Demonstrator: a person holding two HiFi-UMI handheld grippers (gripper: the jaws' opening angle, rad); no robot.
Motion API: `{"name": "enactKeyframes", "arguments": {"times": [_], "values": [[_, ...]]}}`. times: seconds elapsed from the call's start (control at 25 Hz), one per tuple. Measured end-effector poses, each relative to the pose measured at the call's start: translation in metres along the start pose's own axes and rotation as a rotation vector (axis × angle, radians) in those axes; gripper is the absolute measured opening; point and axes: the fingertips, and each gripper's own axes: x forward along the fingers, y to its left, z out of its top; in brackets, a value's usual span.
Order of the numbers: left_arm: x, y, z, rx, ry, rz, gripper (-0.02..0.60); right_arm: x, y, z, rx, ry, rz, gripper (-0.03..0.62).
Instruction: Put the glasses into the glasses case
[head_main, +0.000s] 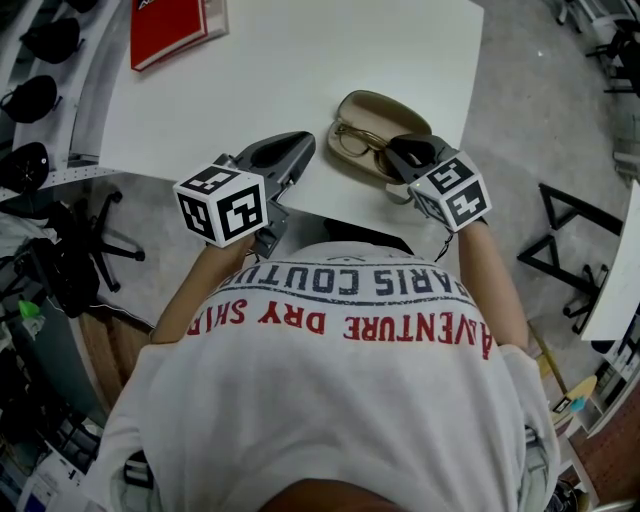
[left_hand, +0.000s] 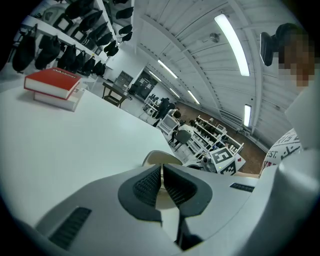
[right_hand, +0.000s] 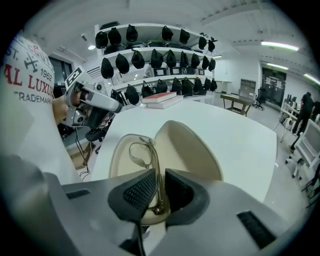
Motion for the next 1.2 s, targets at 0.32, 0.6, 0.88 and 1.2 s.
{"name": "enactKeyframes", "arguments": {"times": [0.32,0.6,0.88,1.2], "values": [[-0.002,-0.014,-0.002,0.024,0.01,-0.028,0.037,-0.024,0.003,0.013,0.041,-0.071,-0.016,0.181],[-0.017,-0.05,0.005,0.082,-0.014,-0.098,0.037,-0.089,0.03,0.055,0.159,-0.319,-0.033,0.169],[-0.045,-0.088,0.004,0.157,-0.062,-0.17,0.037,-0.151,0.08,0.086,0.157,-0.542,-0.045,0.044],[-0.071,-0.132,0.004,0.215,-0.115,-0.248,0.037,-0.191,0.118,0.092,0.158,-0.666,-0.068,0.023]]}}
